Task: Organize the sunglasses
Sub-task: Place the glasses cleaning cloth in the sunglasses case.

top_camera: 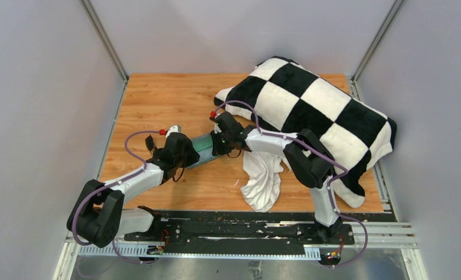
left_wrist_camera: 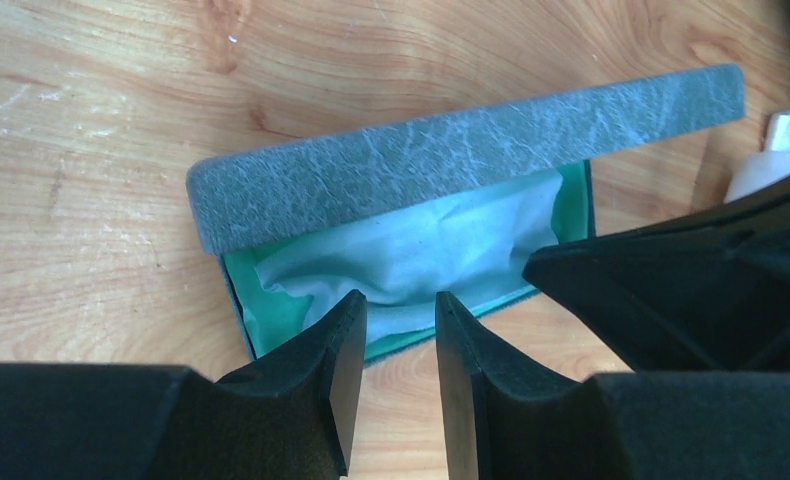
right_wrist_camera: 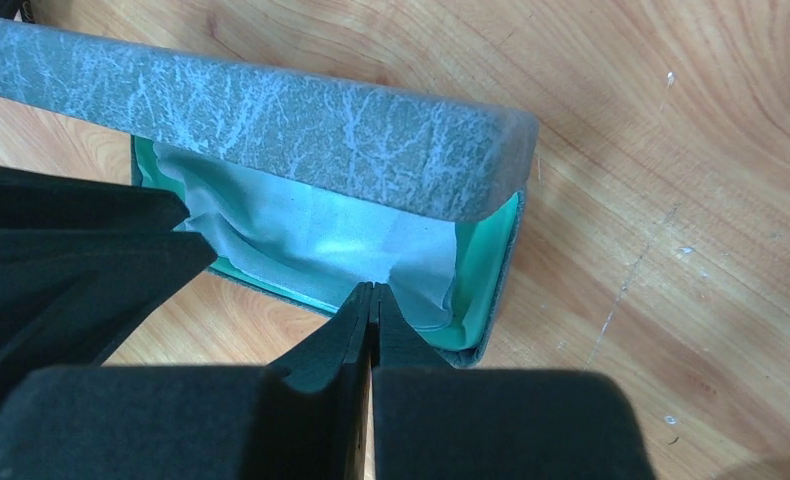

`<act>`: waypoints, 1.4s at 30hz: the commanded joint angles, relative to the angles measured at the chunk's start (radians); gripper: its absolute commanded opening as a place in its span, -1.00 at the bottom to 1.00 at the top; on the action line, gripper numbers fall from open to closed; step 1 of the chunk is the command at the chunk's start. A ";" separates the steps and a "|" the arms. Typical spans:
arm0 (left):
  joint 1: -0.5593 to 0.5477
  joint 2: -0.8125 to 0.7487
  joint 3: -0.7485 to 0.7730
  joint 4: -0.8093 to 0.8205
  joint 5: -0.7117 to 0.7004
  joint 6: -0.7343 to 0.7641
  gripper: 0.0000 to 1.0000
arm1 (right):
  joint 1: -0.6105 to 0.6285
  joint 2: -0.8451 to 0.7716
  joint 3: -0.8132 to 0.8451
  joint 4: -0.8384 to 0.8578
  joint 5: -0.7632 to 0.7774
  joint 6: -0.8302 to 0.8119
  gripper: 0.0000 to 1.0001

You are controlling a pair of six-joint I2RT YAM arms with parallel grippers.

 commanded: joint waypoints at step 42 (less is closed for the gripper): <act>0.033 0.030 -0.006 0.024 0.010 0.047 -0.31 | 0.058 0.008 0.058 -0.030 -0.034 -0.007 -0.99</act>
